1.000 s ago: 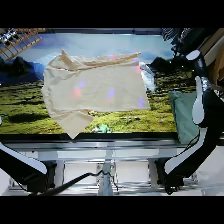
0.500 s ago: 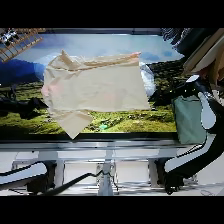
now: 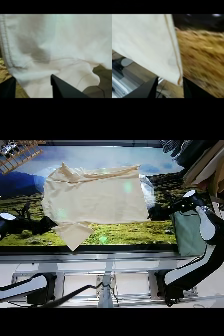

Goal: Fold the clothes and pants, and hang the long-sleeved shirts on hangers.

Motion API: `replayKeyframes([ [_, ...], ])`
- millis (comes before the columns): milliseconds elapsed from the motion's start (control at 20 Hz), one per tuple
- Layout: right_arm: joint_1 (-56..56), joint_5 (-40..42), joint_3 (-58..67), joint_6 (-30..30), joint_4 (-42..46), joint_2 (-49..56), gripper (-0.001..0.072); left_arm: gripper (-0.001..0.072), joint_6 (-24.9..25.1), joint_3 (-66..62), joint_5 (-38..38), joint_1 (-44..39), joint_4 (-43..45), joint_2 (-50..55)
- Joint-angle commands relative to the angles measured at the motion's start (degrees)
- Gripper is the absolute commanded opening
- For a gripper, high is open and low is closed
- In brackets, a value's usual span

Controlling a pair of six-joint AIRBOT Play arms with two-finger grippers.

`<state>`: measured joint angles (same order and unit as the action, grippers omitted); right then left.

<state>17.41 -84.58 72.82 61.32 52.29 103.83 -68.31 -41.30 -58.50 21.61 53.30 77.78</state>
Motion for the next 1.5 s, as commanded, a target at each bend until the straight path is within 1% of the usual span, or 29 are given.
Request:
replayKeyframes([
  [0, -3.0, 2.8, -0.1, -1.0, -1.2, 1.6, 0.0182, 0.0288, 0.2, 0.4, 3.7, -3.0, -0.6, 2.6],
  [50, -3.4, 3.4, 0.2, -1.1, -2.8, 1.4, 0.0022, 0.0072, 0.2, 0.4, 3.5, -3.1, -1.6, 2.9],
  [100, -3.5, 2.8, 0.6, -1.1, -4.0, 0.7, 0.0019, 0.0004, 0.3, 0.3, 3.1, -3.1, -2.8, 2.6],
  [200, -3.5, 0.5, 2.4, -2.0, -4.1, -3.2, 0.0017, 0.0002, 3.7, -2.2, -1.7, -0.9, -5.5, -1.0],
  [250, -3.5, -0.9, 3.8, -2.6, -4.1, -6.7, 0.0016, 0.0002, 5.9, -4.9, -5.7, 0.8, -8.2, -3.8],
  [300, -3.5, -2.0, 5.3, -3.4, -4.2, -10.8, 0.0016, 0.0003, 7.8, -8.9, -10.9, 3.1, -13.0, -7.0],
  [350, -3.5, -2.5, 7.2, -3.8, -4.2, -16.0, 0.0016, 0.0002, 9.7, -13.4, -16.1, 5.6, -19.8, -10.1],
  [400, -3.5, -2.5, 9.5, -3.8, -4.0, -21.3, 0.0016, 0.0003, 10.7, -18.8, -21.0, 8.8, -29.4, -13.4],
  [450, -3.5, -2.4, 12.5, -4.0, -3.6, -27.4, 0.0016, 0.0003, 10.9, -24.0, -23.8, 11.9, -40.0, -16.3],
  [500, -3.5, -2.1, 15.8, -3.9, -2.6, -33.0, 0.0017, 0.0004, 10.9, -29.5, -24.2, 15.4, -52.0, -19.4],
  [600, -3.5, 2.0, 23.2, -3.9, 1.2, -44.9, 0.0017, 0.0004, 11.0, -39.5, -19.8, 23.0, -74.9, -24.5],
  [650, -3.5, 5.4, 26.3, -3.9, 3.1, -50.1, 0.0017, 0.0005, 11.4, -43.8, -16.7, 26.9, -85.1, -26.5],
  [700, -3.5, 9.6, 28.8, -4.0, 4.5, -54.8, 0.0017, 0.0004, 13.5, -48.1, -13.8, 31.2, -94.9, -28.2],
  [750, -3.5, 14.3, 31.2, -4.0, 5.8, -59.5, 0.0017, 0.0004, 14.0, -52.0, -11.5, 35.3, -103.5, -29.2],
  [850, -3.5, 22.3, 34.9, -5.0, 7.3, -65.7, 0.0017, 0.0004, 14.0, -58.1, -10.2, 40.9, -116.3, -29.3],
  [900, -3.5, 25.0, 36.3, -5.6, 7.3, -67.5, 0.0017, 0.0004, 14.0, -60.2, -9.8, 42.0, -121.0, -28.9],
  [950, -3.5, 26.6, 37.9, -5.5, 7.1, -68.2, 0.0017, 0.0004, 14.4, -61.2, -9.8, 41.9, -123.5, -28.2],
  [1000, -3.5, 27.3, 39.1, -5.5, 6.9, -68.1, 0.0017, 0.0004, 14.4, -61.3, -9.8, 41.3, -123.3, -27.6],
  [1050, -3.5, 27.6, 39.6, -5.6, 6.8, -67.4, 0.0017, 0.0005, 14.4, -61.3, -10.1, 40.2, -120.5, -26.6],
  [1100, -3.5, 27.5, 39.6, -5.6, 6.7, -66.4, 0.0017, 0.0005, 14.3, -61.3, -10.4, 38.2, -114.5, -25.3],
  [1150, -3.5, 26.5, 39.5, -5.5, 6.7, -64.7, 0.0017, 0.0005, 13.0, -61.3, -11.2, 35.6, -105.9, -23.9],
  [1200, -3.5, 24.8, 39.5, -5.5, 6.1, -62.5, 0.0017, 0.0006, 12.2, -61.3, -12.8, 31.8, -94.7, -22.1],
  [1300, -3.5, 18.8, 39.5, -5.0, 3.7, -56.4, 0.0016, 0.0006, 12.2, -60.4, -15.6, 22.2, -71.4, -18.5],
  [1350, -3.5, 14.4, 39.2, -4.0, 2.2, -52.3, 0.0016, 0.0006, 12.2, -58.5, -15.7, 16.8, -62.6, -17.2],
  [1400, -3.5, 10.4, 38.2, -2.8, 1.1, -48.0, 0.0016, 0.0005, 12.2, -55.1, -15.4, 11.9, -55.9, -15.8],
  [1450, -3.5, 8.0, 36.5, -2.2, 0.3, -44.0, 0.0016, 0.0005, 13.0, -51.0, -14.9, 7.3, -51.3, -14.4],
])
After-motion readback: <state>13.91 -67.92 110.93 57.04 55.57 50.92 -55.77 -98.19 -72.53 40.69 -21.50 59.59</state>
